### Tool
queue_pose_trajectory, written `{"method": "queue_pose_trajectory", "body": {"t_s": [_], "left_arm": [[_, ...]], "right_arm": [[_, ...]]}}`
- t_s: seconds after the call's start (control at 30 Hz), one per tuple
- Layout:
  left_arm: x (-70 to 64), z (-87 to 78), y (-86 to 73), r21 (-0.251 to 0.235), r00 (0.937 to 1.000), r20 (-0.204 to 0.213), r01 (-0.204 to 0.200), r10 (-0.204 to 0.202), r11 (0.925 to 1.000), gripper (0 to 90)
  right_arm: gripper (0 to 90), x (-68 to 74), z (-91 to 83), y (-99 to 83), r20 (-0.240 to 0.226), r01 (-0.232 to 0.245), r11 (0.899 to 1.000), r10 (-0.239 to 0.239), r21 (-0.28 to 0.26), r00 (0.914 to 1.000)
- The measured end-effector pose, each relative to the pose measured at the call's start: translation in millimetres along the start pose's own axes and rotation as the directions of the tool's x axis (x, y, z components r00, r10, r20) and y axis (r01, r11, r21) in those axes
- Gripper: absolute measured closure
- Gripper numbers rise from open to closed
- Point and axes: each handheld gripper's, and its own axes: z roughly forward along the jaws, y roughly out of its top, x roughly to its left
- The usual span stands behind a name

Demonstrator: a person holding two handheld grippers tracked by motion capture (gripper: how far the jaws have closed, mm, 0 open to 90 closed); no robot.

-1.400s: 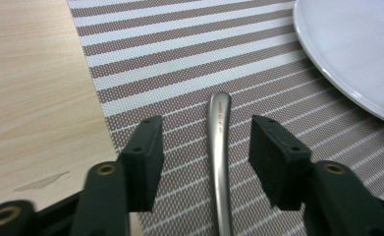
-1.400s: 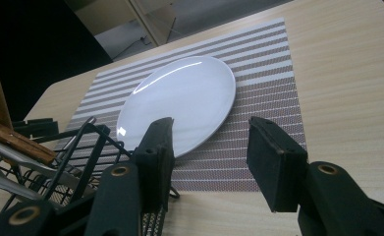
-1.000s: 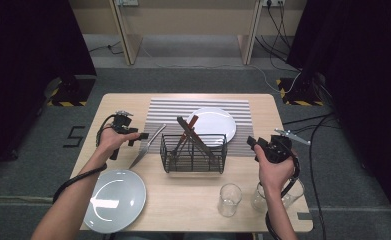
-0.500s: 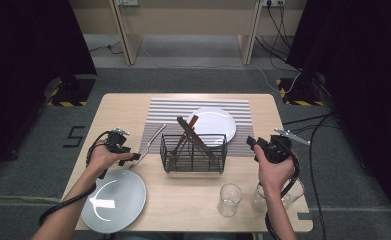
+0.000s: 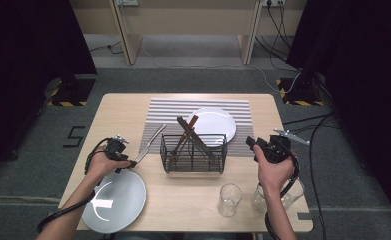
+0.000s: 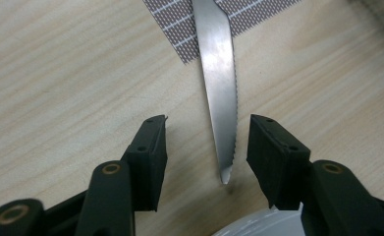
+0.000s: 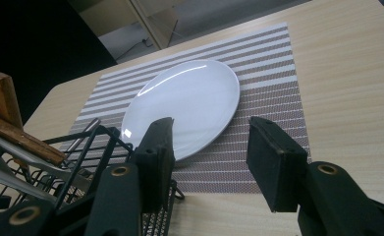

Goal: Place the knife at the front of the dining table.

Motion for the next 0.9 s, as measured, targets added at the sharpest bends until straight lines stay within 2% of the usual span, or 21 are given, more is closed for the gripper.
{"method": "queue_pose_trajectory", "body": {"t_s": [0.17, 0.37, 0.57, 0.9], "left_arm": [[-2.4, 1.8, -1.0, 0.021, 0.9998, -0.007, -0.019, 0.019, 0.9996, 55.0], [-3.4, 2.3, -3.6, 0.016, 0.9998, -0.008, -0.017, 0.017, 0.9997, 57.2], [-10.4, 2.3, -3.4, 0.026, 0.9989, -0.02, -0.043, 0.043, 0.9988, 64.6], [-20.7, 5.0, 1.6, 0.035, 0.9994, -0.02, -0.028, 0.029, 0.999, 77.1]], "right_arm": [[52.7, 0.4, 0.0, 0.0, -0.002, 0.001, 1.0, -0.001, -0.001, 1.0], [52.7, -0.1, 0.3, -0.1, -0.004, 0.0, 1.0, 0.0, 0.001, 1.0], [52.7, 0.5, 1.0, -0.3, -0.007, -0.001, 1.0, 0.001, 0.003, 1.0], [52.8, -0.5, 0.4, 0.1, -0.008, -0.003, 1.0, 0.003, -0.001, 1.0]]}}
